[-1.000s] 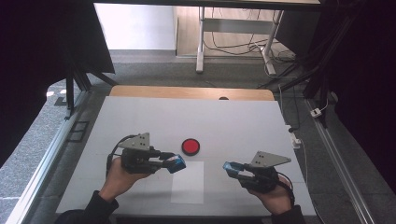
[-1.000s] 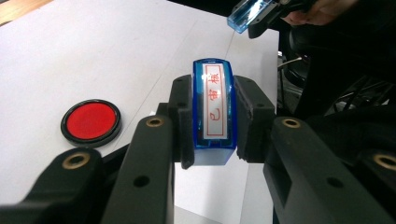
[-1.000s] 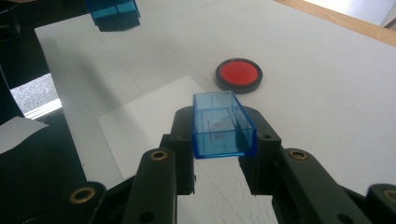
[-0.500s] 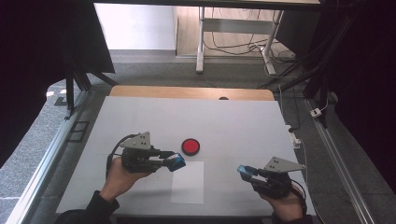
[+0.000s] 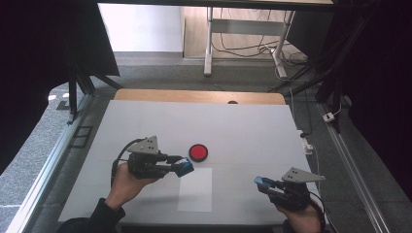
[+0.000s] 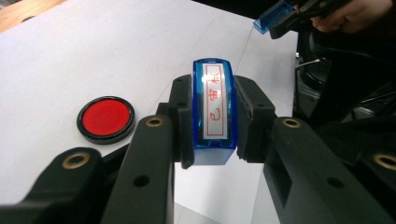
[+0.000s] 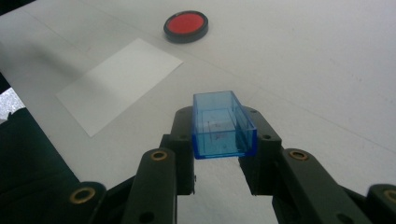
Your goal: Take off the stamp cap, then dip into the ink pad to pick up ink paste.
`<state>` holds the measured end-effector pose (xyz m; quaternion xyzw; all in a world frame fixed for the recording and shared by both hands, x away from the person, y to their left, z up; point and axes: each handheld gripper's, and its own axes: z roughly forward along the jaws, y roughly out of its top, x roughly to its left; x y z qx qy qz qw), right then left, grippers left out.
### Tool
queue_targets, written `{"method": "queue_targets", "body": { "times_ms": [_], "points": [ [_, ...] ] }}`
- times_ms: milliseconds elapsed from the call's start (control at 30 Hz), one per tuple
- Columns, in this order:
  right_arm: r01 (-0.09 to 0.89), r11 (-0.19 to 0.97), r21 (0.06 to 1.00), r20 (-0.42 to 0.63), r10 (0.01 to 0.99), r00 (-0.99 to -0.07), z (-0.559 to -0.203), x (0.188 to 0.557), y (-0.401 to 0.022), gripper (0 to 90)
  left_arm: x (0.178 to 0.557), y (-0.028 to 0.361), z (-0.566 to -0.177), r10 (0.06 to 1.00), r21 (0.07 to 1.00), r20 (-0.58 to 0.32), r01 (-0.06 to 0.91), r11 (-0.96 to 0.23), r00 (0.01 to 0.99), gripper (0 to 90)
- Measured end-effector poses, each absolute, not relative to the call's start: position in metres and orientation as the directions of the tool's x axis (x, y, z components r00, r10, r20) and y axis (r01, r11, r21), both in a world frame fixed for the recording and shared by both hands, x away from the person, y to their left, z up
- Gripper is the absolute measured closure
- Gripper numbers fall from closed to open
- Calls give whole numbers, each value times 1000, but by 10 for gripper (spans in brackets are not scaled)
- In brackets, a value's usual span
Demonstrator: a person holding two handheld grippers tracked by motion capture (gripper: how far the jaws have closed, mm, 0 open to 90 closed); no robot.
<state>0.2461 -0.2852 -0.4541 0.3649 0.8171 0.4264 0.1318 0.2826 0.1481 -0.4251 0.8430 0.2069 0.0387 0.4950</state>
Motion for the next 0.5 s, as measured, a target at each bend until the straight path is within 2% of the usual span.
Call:
{"method": "queue_targets", "body": {
  "times_ms": [500],
  "points": [
    [480, 383, 789, 91, 699, -709, -456, 245, -285, 692, 297, 140, -423, 430, 834, -112, 320, -449, 896, 710]
  ]
}}
